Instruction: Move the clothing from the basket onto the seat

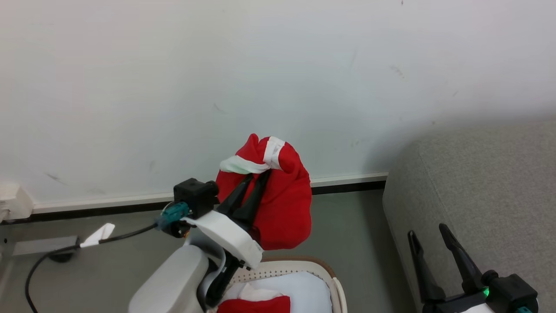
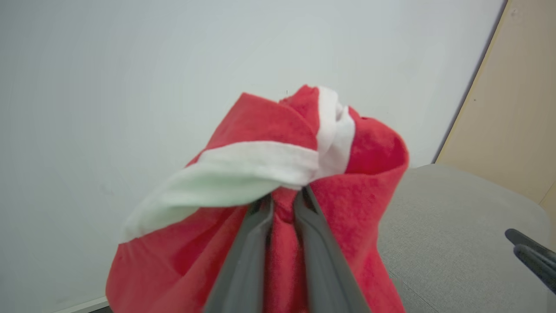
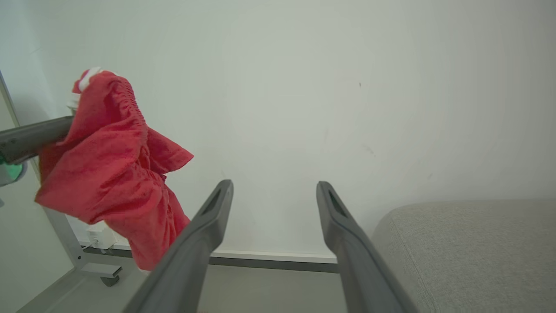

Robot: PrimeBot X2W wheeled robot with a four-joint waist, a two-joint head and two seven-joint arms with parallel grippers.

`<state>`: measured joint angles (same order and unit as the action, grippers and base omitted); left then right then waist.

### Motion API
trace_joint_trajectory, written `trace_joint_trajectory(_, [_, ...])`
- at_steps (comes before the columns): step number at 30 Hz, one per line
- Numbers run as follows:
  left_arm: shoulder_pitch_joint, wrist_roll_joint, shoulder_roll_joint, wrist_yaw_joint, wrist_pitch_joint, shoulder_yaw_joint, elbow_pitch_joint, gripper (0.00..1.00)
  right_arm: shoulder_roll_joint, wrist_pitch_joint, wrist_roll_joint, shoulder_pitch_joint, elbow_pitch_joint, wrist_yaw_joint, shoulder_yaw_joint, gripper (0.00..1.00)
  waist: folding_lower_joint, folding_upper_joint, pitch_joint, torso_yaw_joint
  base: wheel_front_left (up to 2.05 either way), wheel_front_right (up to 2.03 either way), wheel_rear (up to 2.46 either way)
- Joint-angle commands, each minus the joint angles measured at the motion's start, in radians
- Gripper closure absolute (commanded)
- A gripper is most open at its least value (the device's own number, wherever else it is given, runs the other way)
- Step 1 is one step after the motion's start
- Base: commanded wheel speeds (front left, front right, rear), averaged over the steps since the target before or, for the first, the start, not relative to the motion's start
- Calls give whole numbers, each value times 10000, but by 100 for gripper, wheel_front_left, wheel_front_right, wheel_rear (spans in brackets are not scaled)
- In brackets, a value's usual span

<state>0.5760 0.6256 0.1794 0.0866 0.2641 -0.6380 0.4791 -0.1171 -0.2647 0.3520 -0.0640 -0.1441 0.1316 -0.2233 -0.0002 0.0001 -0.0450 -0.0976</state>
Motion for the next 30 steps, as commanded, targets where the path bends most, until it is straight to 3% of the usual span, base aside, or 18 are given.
trace_joint_trajectory(1, [-228,-134,83,-67,4,16,-195,100,9,5,-16,96,-33,-18,-31,0,2,-1,-8,5,0,0,0])
trace_joint_trajectory(17, [-295,-97,224,-336,-309,-121,-1180,100,-343,5,33,-147,20,-18,-1276,0,2,-1,45,298,0,0,0])
trace_joint_trajectory(24, [-80,-159,10,-226,-469,-408,-1137,100,-757,5,83,-948,-659,-18,-3355,0,2,-1,45,700,0,0,0])
trace_joint_trajectory(30, [-26,-205,-269,-92,-565,-788,-1099,100,-794,5,122,-1692,-1477,-18,-4191,0,2,-1,45,1105,0,0,0])
